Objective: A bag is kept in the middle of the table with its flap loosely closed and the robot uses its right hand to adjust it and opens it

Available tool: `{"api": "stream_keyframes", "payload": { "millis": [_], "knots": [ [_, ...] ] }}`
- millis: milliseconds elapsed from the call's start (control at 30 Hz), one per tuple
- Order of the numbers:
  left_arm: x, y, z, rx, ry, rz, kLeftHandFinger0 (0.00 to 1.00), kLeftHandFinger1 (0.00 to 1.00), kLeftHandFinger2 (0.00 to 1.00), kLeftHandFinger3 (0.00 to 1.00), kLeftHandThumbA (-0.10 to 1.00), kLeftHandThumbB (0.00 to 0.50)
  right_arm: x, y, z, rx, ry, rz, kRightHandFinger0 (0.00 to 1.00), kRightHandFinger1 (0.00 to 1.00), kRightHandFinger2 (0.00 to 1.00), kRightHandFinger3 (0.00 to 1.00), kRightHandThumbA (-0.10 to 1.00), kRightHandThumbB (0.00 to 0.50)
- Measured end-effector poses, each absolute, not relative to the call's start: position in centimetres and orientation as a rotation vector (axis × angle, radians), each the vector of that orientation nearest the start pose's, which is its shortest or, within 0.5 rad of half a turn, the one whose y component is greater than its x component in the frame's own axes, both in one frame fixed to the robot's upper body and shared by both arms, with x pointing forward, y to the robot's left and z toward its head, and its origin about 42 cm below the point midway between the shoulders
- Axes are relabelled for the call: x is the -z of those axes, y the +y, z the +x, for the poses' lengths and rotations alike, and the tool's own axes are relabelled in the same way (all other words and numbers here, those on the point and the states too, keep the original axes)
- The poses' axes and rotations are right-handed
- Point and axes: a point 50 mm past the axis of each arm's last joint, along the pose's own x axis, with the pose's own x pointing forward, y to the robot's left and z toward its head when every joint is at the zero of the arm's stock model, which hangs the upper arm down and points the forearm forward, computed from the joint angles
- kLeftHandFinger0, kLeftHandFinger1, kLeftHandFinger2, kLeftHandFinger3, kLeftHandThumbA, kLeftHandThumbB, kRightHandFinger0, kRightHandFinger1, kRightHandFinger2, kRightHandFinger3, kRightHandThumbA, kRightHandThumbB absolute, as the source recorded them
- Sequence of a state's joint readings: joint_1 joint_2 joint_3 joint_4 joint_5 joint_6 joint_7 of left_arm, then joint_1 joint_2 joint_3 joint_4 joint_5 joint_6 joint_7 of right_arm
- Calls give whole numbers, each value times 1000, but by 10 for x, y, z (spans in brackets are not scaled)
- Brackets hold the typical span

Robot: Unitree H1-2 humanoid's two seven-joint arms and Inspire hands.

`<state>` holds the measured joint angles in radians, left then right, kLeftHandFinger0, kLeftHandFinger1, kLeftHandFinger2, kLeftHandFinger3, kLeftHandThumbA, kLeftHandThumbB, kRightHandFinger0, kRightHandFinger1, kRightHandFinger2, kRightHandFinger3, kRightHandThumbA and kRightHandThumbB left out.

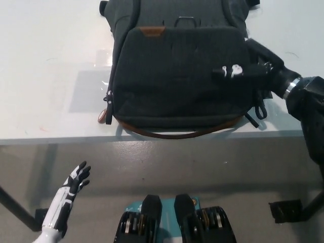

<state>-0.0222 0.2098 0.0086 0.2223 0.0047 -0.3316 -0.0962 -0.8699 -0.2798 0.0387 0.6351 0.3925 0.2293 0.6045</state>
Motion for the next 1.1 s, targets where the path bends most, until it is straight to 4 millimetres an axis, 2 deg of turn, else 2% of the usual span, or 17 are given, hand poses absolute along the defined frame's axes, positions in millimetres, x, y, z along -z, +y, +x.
{"api": "stream_keyframes", "payload": {
  "millis": [33,67,100,133,167,200,233,300,333,367,467,567,833,900,933,1000,1100],
  "knots": [
    [-72,284,286,105,-126,220,1000,1000,1000,1000,1000,500,-274,-221,521,-708,0,52,1000,1000,1000,1000,1000,406],
    [-73,284,287,106,-128,220,1000,1000,1000,1000,1000,500,-273,-222,521,-710,9,30,961,1000,1000,1000,844,365],
    [-74,284,288,109,-131,220,1000,1000,1000,1000,1000,500,-270,-223,521,-714,30,-24,628,716,747,822,385,176],
    [-74,284,289,110,-133,219,1000,1000,1000,1000,1000,500,-269,-223,521,-708,43,-60,265,358,433,395,90,247],
    [-74,284,289,112,-133,220,1000,1000,1000,1000,1000,500,-268,-224,521,-696,48,-77,21,200,444,457,-78,202],
    [-75,284,290,114,-135,221,1000,1000,1000,1000,1000,500,-268,-224,522,-672,50,-96,4,197,486,519,-96,191],
    [-75,284,291,114,-135,220,1000,1000,1000,1000,1000,500,-267,-224,523,-651,50,-114,0,180,526,629,-100,134],
    [-75,284,292,114,-134,220,1000,1000,1000,1000,1000,500,-266,-222,524,-624,45,-135,1,300,677,710,-100,93],
    [-75,284,292,114,-133,220,1000,1000,1000,1000,1000,500,-266,-220,524,-608,40,-142,4,357,756,751,-100,90],
    [-74,284,292,114,-131,220,1000,1000,1000,1000,1000,500,-265,-219,524,-595,37,-149,3,428,781,771,-100,102],
    [-72,284,292,114,-125,220,1000,1000,1000,1000,1000,500,-263,-214,524,-559,25,-160,20,478,784,786,-100,89],
    [-71,284,292,115,-121,220,1000,1000,1000,1000,1000,500,-262,-209,523,-518,8,-163,0,458,756,780,-100,90],
    [-78,287,300,122,-139,232,1000,1000,1000,1000,1000,500,-260,-206,507,-421,-74,-182,67,496,782,797,-100,71],
    [-80,287,302,123,-145,236,1000,1000,1000,1000,1000,498,-262,-207,497,-395,-113,-198,45,469,752,774,-100,88],
    [-80,288,302,124,-146,237,1000,1000,1000,1000,1000,492,-263,-207,495,-388,-123,-203,8,374,650,663,-100,98],
    [-82,288,304,125,-152,239,1000,1000,1000,1000,1000,492,-265,-208,487,-371,-152,-219,15,420,727,778,-100,91],
    [-83,287,306,126,-155,239,1000,1000,1000,1000,1000,500,-266,-209,470,-351,-203,-230,32,434,743,782,-100,88]
  ]
}}
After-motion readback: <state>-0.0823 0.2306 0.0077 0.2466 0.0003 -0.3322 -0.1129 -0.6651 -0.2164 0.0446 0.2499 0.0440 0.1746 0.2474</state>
